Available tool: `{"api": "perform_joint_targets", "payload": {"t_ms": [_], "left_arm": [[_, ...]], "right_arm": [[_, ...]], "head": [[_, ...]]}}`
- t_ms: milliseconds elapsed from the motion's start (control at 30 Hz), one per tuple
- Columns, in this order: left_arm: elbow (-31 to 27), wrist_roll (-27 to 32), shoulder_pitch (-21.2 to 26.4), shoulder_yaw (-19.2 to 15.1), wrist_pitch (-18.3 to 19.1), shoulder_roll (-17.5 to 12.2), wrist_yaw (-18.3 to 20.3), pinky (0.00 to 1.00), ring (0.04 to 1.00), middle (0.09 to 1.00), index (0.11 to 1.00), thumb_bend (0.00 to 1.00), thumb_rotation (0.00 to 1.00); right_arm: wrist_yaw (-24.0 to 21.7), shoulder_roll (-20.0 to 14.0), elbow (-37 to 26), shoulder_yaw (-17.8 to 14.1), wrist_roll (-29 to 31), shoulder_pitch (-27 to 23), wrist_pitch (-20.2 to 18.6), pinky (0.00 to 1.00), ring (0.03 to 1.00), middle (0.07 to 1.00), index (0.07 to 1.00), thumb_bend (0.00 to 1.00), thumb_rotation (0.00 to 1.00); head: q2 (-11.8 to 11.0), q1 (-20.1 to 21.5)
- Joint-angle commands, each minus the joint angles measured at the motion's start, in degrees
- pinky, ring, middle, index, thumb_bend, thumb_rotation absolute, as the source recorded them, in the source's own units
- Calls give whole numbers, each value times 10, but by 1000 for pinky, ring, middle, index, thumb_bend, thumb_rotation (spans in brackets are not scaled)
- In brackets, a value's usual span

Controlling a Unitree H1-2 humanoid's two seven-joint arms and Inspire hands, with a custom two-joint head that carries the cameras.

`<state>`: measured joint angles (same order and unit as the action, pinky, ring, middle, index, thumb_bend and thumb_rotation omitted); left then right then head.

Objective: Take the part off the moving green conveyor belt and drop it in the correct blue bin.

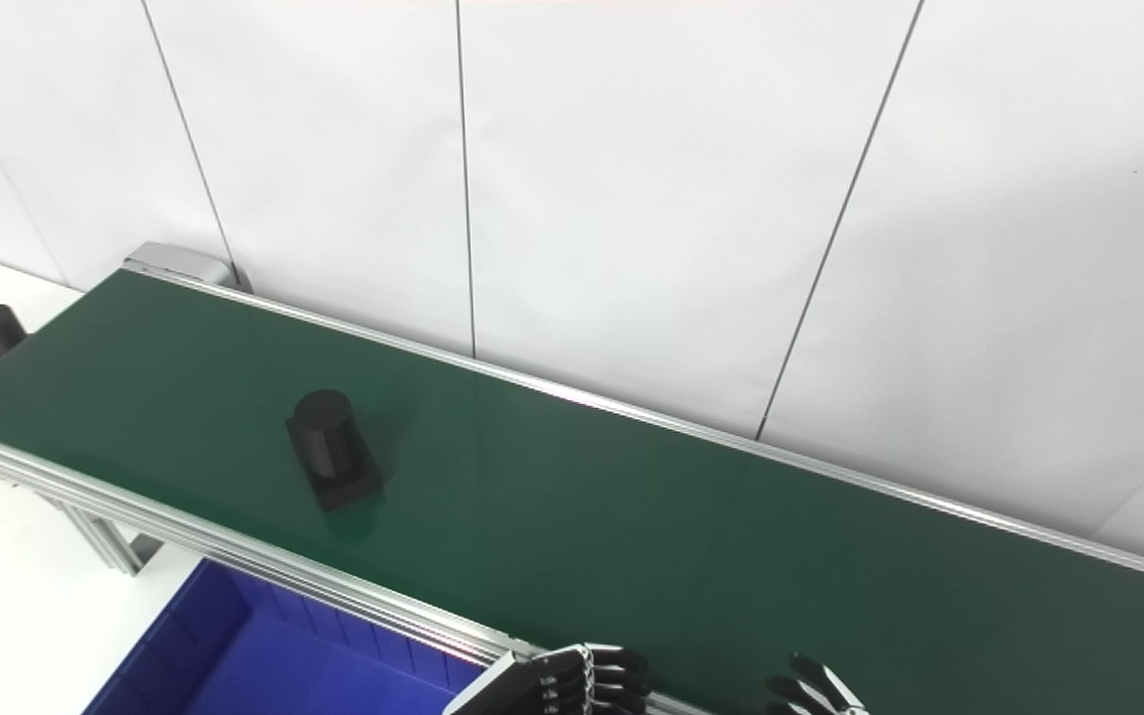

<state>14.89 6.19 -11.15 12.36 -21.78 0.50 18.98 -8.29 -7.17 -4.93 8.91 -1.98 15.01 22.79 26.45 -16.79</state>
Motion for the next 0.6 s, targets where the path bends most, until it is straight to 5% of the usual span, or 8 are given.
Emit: {"api": "perform_joint_targets", "payload": {"t_ms": [0, 567], "left_arm": [[-7, 2, 10, 1, -22, 5, -1, 691, 734, 758, 778, 1000, 476], [-3, 4, 12, 0, -27, 9, -1, 698, 738, 762, 781, 998, 475]], "right_arm": [[1, 0, -33, -5, 5, -6, -4, 587, 692, 756, 824, 706, 899], [-6, -15, -102, -18, 15, -50, -50, 601, 717, 779, 837, 681, 865]], "head": [[1, 0], [8, 9]]}}
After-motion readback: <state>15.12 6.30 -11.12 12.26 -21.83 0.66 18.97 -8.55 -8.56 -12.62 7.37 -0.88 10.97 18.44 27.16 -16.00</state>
